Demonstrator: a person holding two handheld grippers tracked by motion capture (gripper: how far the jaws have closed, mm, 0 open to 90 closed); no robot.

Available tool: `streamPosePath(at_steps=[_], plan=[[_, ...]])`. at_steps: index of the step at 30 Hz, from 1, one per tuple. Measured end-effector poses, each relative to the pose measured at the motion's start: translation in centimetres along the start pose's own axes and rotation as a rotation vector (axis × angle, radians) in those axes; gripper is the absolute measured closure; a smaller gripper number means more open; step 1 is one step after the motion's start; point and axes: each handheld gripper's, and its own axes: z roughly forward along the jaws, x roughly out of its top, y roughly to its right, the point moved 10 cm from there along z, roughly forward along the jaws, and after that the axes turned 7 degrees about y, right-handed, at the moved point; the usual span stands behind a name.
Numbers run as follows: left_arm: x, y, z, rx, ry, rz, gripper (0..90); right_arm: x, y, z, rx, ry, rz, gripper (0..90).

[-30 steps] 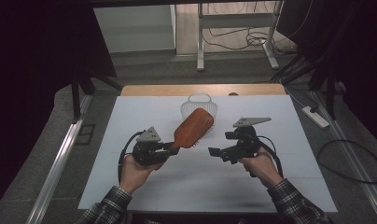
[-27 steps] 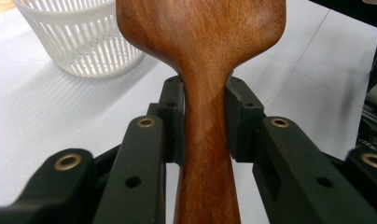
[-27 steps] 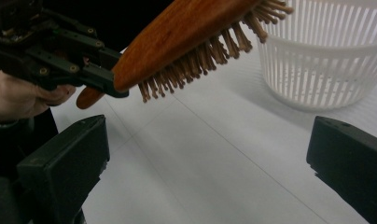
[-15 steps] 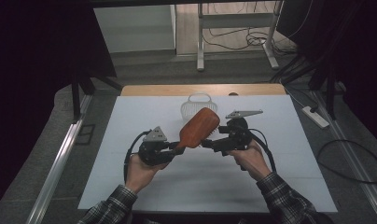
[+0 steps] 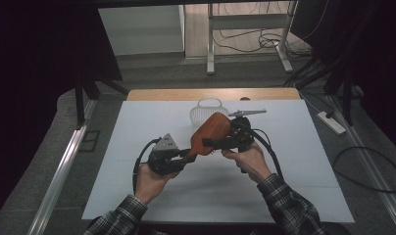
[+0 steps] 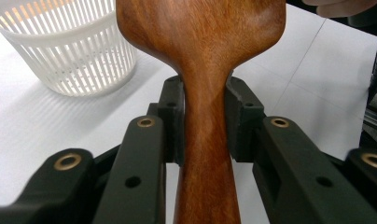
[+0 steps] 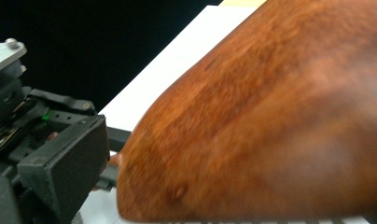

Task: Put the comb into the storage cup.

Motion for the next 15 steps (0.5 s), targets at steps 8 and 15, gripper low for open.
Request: streamPosePath(at_steps=[8, 15], plan=[[0.02, 0.05, -0.02, 0.008, 0.010, 0.004, 71.1, 0.58, 0.29, 0.46, -0.001, 0.051, 0.052, 17.0], [-0.11, -0.10, 0.09, 0.011, 0.014, 0.000, 71.0, 0.86, 0.19, 0.25, 0.036, 0.073, 0.124, 29.9]])
